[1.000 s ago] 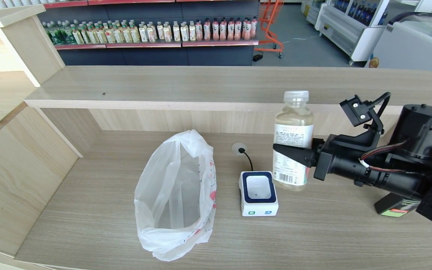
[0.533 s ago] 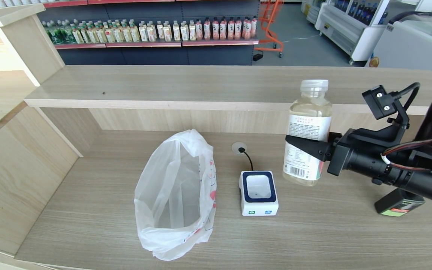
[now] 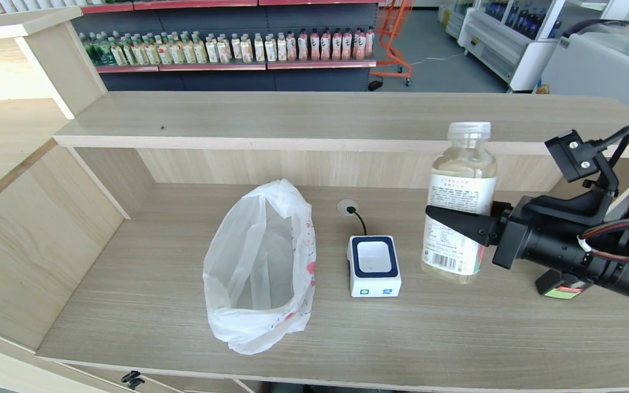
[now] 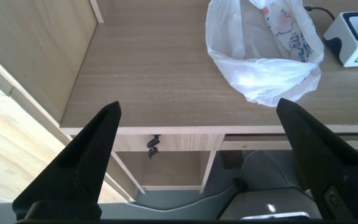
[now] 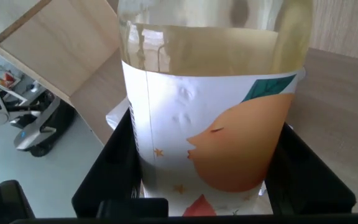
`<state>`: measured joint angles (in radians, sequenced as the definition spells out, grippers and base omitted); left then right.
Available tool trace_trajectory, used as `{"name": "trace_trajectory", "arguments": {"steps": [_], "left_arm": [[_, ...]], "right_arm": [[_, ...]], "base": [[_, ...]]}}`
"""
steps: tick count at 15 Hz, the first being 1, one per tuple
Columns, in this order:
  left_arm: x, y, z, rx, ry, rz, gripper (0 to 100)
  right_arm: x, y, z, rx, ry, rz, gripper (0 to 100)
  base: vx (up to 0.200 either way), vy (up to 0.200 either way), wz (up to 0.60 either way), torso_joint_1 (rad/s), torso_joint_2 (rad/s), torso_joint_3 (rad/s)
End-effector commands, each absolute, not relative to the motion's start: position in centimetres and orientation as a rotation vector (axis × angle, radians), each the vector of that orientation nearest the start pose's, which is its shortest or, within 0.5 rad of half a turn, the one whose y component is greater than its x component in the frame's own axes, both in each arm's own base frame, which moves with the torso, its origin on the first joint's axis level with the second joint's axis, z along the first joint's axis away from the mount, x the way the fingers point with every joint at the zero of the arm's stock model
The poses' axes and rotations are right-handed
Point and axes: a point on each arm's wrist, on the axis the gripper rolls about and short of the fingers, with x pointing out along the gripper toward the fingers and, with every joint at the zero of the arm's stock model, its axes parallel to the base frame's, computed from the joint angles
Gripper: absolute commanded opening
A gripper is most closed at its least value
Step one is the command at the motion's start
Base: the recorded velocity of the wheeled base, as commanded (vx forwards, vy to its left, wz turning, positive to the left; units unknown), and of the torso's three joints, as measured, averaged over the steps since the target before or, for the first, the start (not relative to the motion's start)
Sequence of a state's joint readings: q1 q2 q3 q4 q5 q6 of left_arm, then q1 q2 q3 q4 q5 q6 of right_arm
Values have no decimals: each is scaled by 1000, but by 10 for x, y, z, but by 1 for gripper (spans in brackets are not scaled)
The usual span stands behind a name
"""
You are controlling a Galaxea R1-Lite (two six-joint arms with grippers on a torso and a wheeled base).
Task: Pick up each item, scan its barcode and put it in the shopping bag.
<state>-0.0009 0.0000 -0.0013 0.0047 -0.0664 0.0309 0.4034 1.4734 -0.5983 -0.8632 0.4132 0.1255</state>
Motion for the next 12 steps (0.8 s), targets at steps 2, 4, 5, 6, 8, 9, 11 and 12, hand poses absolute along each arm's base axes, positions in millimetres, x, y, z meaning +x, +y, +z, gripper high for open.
{"name": "trace_trajectory", "arguments": {"steps": [2,4,5,6,8,9,11,12], "left_arm": [[-23,-1,75,31,2,-68,100],[-23,-1,75,29,4,-68,100],[-23,-1,75,29,5,-68,100],[-23,-1,75,31,4,-68,100],[-23,-1,75,31,4,-68,100],[-23,-1,75,29,4,-68,100],[-23,-1,75,29,2,-68,100],[-23,-1,75,29,2,-68,100]], "right_arm": [[209,104,216,199,93,831,0],[207,104,214,202,140,830,0],[207,106,213,201,151,838,0],[205,110,211,203,161,856,0],[204,114,206,256,217,864,0],[204,117,202,262,256,870,0],[209,121,192,259,315,865,0],[216,129,181,255,364,870,0]], "base": [[0,200,0,5,2,7],[0,200,0,14,10,-5],[0,0,0,0,0,0],[0,0,0,0,0,0],[0,0,0,0,0,0],[0,0,0,0,0,0],[0,0,0,0,0,0],[0,0,0,0,0,0]]}}
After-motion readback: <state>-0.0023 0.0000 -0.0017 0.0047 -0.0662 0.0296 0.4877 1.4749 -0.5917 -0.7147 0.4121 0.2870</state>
